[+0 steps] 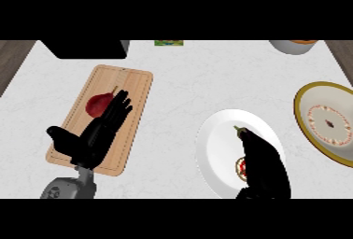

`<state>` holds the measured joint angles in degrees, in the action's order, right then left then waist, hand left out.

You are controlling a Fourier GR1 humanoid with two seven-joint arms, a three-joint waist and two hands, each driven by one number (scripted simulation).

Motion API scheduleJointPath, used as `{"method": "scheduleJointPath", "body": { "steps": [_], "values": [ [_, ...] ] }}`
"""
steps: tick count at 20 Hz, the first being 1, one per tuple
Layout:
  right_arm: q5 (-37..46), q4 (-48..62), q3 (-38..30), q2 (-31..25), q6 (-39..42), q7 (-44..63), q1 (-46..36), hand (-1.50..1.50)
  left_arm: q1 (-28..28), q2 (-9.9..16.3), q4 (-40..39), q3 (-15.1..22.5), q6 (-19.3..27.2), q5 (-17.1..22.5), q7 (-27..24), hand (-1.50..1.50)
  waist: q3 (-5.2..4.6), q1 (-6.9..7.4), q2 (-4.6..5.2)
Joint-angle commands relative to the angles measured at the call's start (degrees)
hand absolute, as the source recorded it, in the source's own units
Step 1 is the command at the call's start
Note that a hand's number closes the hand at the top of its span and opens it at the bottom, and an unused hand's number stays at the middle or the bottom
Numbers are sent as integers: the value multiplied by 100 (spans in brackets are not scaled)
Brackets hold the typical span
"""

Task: Pick the cupcake from the plate and place it in the bowl

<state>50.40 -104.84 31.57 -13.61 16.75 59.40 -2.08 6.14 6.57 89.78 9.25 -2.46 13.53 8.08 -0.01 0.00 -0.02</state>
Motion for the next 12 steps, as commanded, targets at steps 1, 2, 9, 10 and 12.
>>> {"method": "scheduleJointPath", "body": {
  "steps": [1,2,9,10,12],
  "values": [
    [217,216,-226,98,-32,69,61,-150,24,-218,193,168,185,-212,261,0,2,-3,-1],
    [216,-3,-165,59,77,93,276,-150,457,-112,-287,-233,10,-41,92,0,1,-24,2],
    [788,383,-89,666,-148,53,208,-150,65,-256,197,-52,36,-256,271,0,1,0,-1],
    [738,780,-329,309,-681,-694,543,-150,-206,-166,504,-72,-25,-193,327,0,2,4,-2],
    [544,848,-528,356,-790,-1024,477,150,313,-277,-372,-219,-107,-290,-68,0,2,-19,6]
  ]
}}
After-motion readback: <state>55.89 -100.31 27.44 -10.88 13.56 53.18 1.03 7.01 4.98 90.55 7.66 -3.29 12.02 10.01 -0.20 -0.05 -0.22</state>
